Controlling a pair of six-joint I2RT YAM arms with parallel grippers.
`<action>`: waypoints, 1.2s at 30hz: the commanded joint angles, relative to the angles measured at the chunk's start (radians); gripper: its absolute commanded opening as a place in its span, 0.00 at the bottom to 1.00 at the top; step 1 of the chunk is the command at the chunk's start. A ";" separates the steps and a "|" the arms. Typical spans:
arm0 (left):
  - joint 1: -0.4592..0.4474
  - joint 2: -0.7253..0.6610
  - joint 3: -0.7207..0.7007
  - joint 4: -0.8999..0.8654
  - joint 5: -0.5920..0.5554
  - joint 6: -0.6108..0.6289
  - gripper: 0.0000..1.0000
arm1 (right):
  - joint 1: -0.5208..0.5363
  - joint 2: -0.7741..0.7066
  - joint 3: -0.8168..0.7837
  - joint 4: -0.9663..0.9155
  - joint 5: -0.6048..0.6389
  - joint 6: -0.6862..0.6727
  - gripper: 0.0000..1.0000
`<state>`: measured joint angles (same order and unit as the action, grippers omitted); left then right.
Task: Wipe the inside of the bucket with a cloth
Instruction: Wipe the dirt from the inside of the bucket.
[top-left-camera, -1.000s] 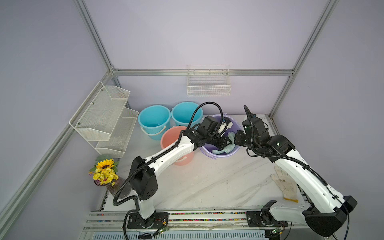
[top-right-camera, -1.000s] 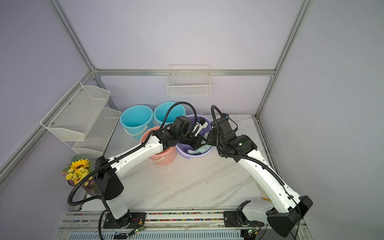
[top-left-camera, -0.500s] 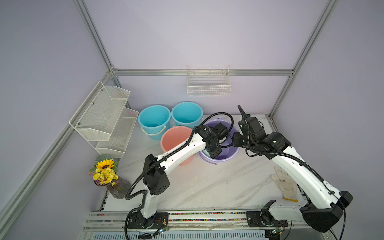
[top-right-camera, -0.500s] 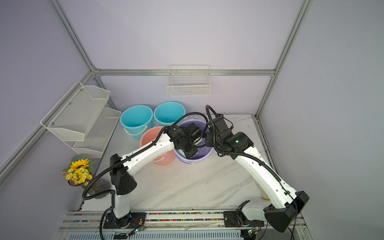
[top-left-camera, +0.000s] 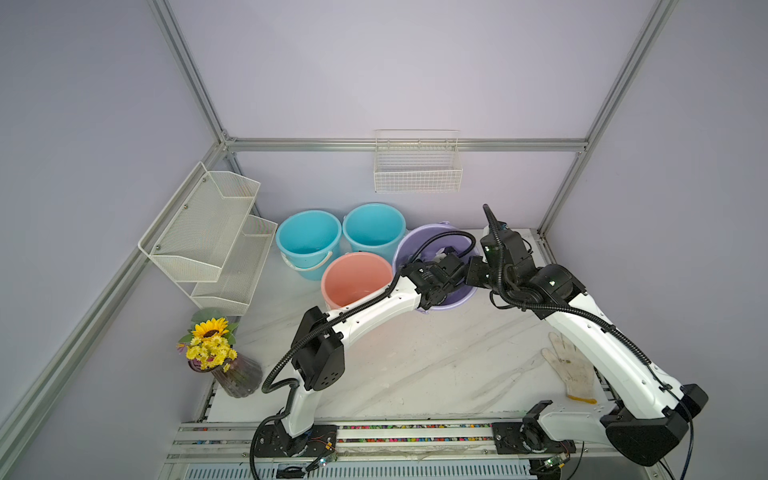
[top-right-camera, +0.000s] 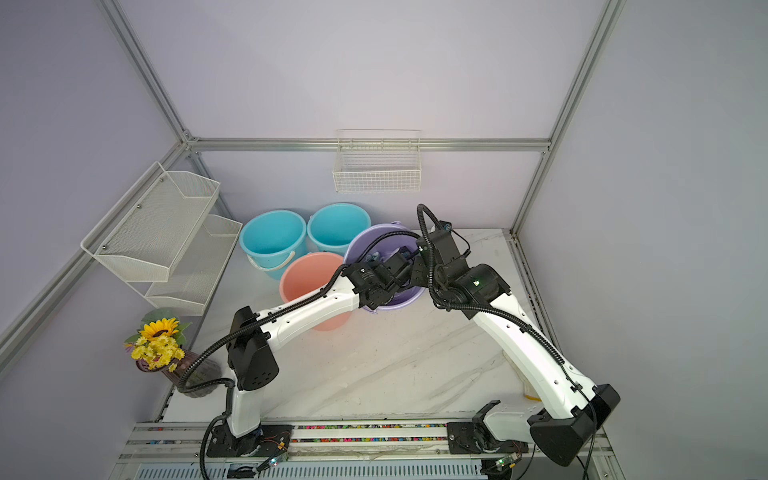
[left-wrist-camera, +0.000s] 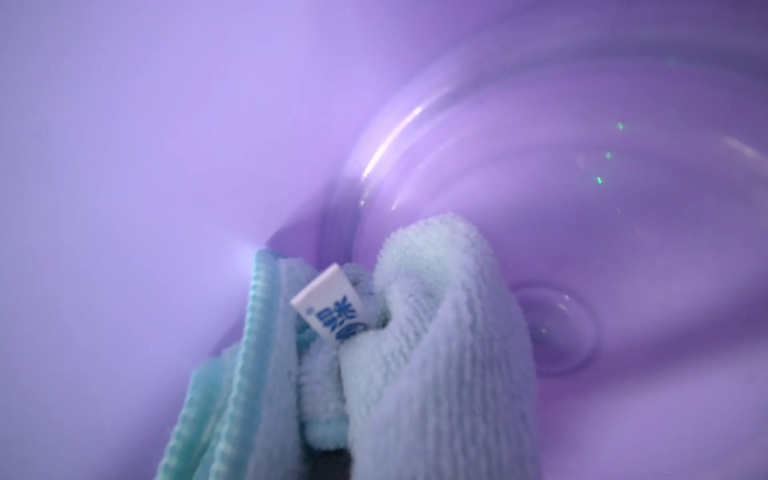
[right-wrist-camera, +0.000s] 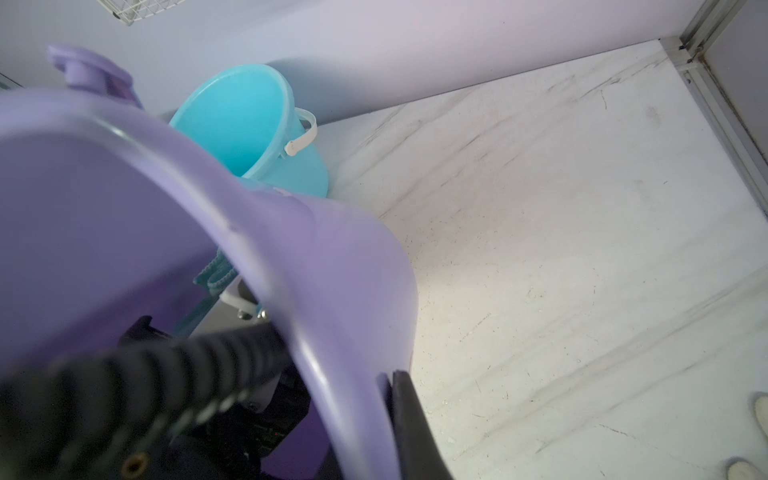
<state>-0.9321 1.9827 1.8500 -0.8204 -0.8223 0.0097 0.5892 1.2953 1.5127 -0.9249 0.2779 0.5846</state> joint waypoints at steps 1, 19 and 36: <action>-0.005 -0.092 -0.068 0.393 0.023 -0.026 0.00 | -0.006 -0.045 -0.019 0.040 -0.069 0.045 0.00; 0.010 -0.155 -0.225 0.764 0.841 -0.199 0.00 | -0.006 -0.081 -0.051 0.070 -0.102 0.083 0.00; 0.013 -0.305 -0.294 0.677 1.348 -0.451 0.00 | -0.014 -0.044 -0.015 0.063 0.012 0.004 0.00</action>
<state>-0.8928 1.7416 1.5227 -0.1806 0.3202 -0.3931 0.5659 1.2411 1.4536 -0.9703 0.3256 0.5789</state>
